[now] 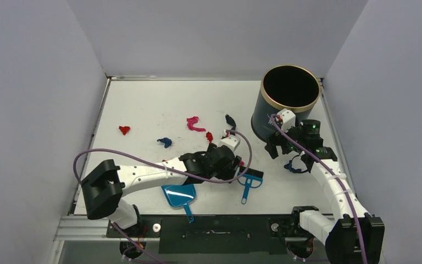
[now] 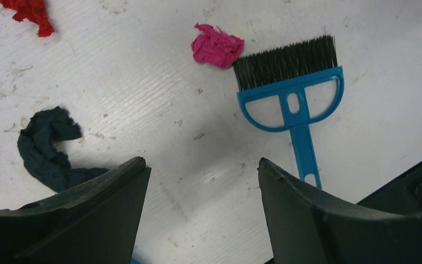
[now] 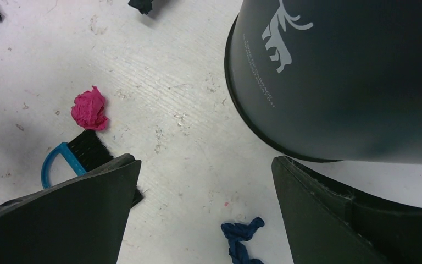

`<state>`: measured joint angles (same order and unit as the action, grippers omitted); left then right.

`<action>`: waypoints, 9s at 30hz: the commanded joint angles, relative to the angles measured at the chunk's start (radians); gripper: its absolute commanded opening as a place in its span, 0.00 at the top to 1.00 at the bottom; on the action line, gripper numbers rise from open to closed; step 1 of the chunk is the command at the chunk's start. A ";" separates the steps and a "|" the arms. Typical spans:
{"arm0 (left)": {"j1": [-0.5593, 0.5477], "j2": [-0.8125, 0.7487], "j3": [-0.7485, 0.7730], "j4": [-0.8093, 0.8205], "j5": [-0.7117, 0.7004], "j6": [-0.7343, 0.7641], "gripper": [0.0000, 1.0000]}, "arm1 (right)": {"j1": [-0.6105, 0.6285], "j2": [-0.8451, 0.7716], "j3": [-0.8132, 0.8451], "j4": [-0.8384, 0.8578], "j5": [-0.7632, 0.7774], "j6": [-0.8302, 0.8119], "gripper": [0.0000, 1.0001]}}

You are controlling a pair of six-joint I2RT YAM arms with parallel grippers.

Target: Sweep away the paper scraps from the table

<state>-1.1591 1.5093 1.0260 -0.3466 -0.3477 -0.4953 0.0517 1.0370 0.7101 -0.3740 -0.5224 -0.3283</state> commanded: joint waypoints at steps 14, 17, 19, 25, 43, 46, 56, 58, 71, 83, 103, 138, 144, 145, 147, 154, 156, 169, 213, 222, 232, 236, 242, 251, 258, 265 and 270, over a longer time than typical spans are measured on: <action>-0.021 0.278 0.245 0.037 0.014 -0.068 0.41 | -0.049 -0.025 0.008 0.073 -0.005 0.029 0.06; -0.028 0.305 0.252 0.051 0.016 -0.077 0.47 | -0.049 -0.026 0.008 0.074 -0.008 0.027 0.06; -0.035 0.331 0.265 0.052 0.008 -0.081 0.49 | -0.050 -0.025 0.006 0.075 -0.008 0.026 0.06; -0.044 0.421 0.336 0.003 -0.029 -0.083 0.55 | -0.049 -0.026 0.007 0.075 -0.001 0.025 0.06; -0.045 0.529 0.397 -0.057 -0.060 -0.099 0.76 | -0.078 -0.036 0.010 0.074 -0.004 0.026 0.06; -0.044 0.535 0.400 -0.063 -0.049 -0.100 0.84 | -0.077 -0.037 0.010 0.073 -0.004 0.027 0.06; -0.031 0.440 0.365 -0.073 -0.044 -0.109 1.00 | -0.078 -0.029 0.008 0.075 -0.010 0.029 0.06; -0.016 0.378 0.329 -0.048 -0.016 -0.122 1.00 | -0.077 -0.030 0.011 0.074 -0.014 0.032 0.06; 0.130 -0.046 -0.045 0.280 0.091 -0.299 1.00 | -0.046 -0.052 0.143 -0.164 -0.145 0.059 0.07; 0.353 -0.269 -0.336 0.563 0.188 -0.576 1.00 | 0.160 0.027 0.282 -0.225 -0.180 0.133 0.09; 0.307 -0.343 -0.301 0.515 0.348 -0.173 1.00 | 0.340 0.439 0.595 -0.445 -0.319 0.047 0.07; 0.275 -0.608 -0.465 0.607 0.272 -0.111 0.39 | 0.210 0.484 0.603 -0.525 -0.716 -0.014 0.95; 0.287 -0.856 -0.798 0.894 0.248 -0.288 0.19 | 0.138 0.467 0.609 -0.539 -0.856 -0.006 0.95; 0.289 -0.868 -0.837 0.945 0.265 -0.326 0.19 | 0.134 0.461 0.605 -0.524 -0.862 0.010 0.95; 0.289 -0.863 -0.891 1.039 0.290 -0.406 0.20 | 0.128 0.451 0.592 -0.482 -0.866 0.052 0.95; 0.291 -0.741 -0.927 1.221 0.322 -0.477 0.32 | 0.121 0.436 0.567 -0.423 -0.880 0.123 0.95; 0.290 -0.691 -0.919 1.282 0.343 -0.486 0.35 | 0.122 0.428 0.554 -0.402 -0.873 0.144 0.95; 0.293 -0.423 -0.802 1.473 0.387 -0.526 0.55 | 0.121 0.380 0.533 -0.372 -0.820 0.181 0.95; 0.295 -0.800 -0.385 0.128 0.769 0.059 1.00 | 0.608 0.450 0.685 -0.765 -0.356 -0.426 0.18; 0.296 -0.808 -0.385 0.157 0.742 0.076 1.00 | 0.612 0.440 0.626 -0.775 -0.378 -0.454 0.43; 0.300 -0.794 -0.409 0.210 0.739 0.090 0.78 | 0.586 0.448 0.636 -0.817 -0.462 -0.489 0.95; 0.302 -0.780 -0.418 0.214 0.777 0.096 0.65 | 0.576 0.460 0.649 -0.836 -0.494 -0.500 0.95; 0.303 -0.762 -0.423 0.226 0.801 0.099 0.73 | 0.576 0.466 0.653 -0.836 -0.503 -0.486 0.95; 0.303 -0.723 -0.426 0.256 0.823 0.098 0.80 | 0.570 0.468 0.647 -0.833 -0.521 -0.477 0.95; 0.309 -0.697 -0.428 0.273 0.826 0.103 0.83 | 0.568 0.472 0.645 -0.828 -0.531 -0.471 0.95; 0.323 -0.701 -0.432 0.285 0.831 0.100 0.85 | 0.567 0.475 0.630 -0.810 -0.527 -0.455 0.95; 0.335 -0.704 -0.435 0.301 0.840 0.092 0.88 | 0.568 0.480 0.626 -0.805 -0.528 -0.445 0.95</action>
<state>-0.8349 0.8150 0.5880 -0.1181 0.4606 -0.4053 0.6270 1.5043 1.3327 -1.2240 -0.9966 -0.7723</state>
